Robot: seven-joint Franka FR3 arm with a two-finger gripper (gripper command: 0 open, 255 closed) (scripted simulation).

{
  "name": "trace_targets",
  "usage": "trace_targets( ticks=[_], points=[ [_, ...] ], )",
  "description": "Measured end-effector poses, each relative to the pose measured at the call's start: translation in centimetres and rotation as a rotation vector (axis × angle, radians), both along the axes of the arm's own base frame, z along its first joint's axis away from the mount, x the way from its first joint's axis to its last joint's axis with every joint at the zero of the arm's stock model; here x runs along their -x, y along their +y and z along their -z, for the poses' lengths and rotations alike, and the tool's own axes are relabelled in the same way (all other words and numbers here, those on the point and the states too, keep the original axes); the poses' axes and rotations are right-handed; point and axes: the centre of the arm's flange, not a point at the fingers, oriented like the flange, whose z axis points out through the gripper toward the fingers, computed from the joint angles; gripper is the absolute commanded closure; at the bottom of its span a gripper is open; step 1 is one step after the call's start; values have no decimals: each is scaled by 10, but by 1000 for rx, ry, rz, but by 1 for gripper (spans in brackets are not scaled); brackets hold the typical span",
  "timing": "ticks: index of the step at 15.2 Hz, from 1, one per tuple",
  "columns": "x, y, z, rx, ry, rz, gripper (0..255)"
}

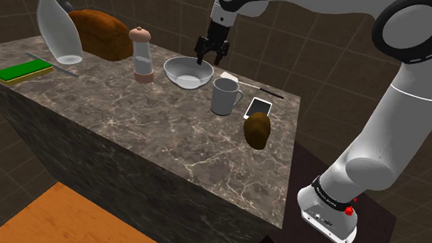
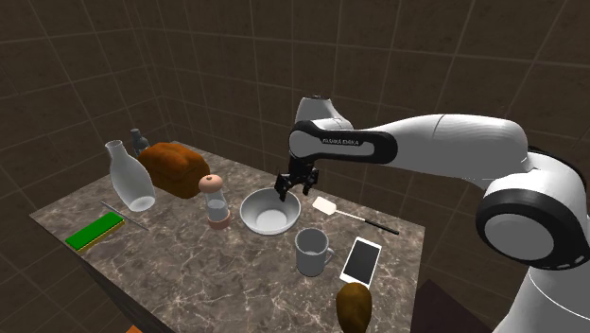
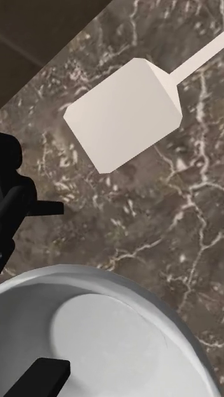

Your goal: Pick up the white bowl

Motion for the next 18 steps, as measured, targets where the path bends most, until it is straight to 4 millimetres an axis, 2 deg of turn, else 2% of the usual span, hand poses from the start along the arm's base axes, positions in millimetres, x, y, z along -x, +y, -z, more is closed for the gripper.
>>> trace_targets(
  ticks=[2,3,13,18],
  points=[
    [0,0,9,0,0,0,0],
    [0,0,12,0,0,0,255],
    [0,-1,13,0,-2,1,255],
    [0,0,-7,0,0,0,255]
  ],
)
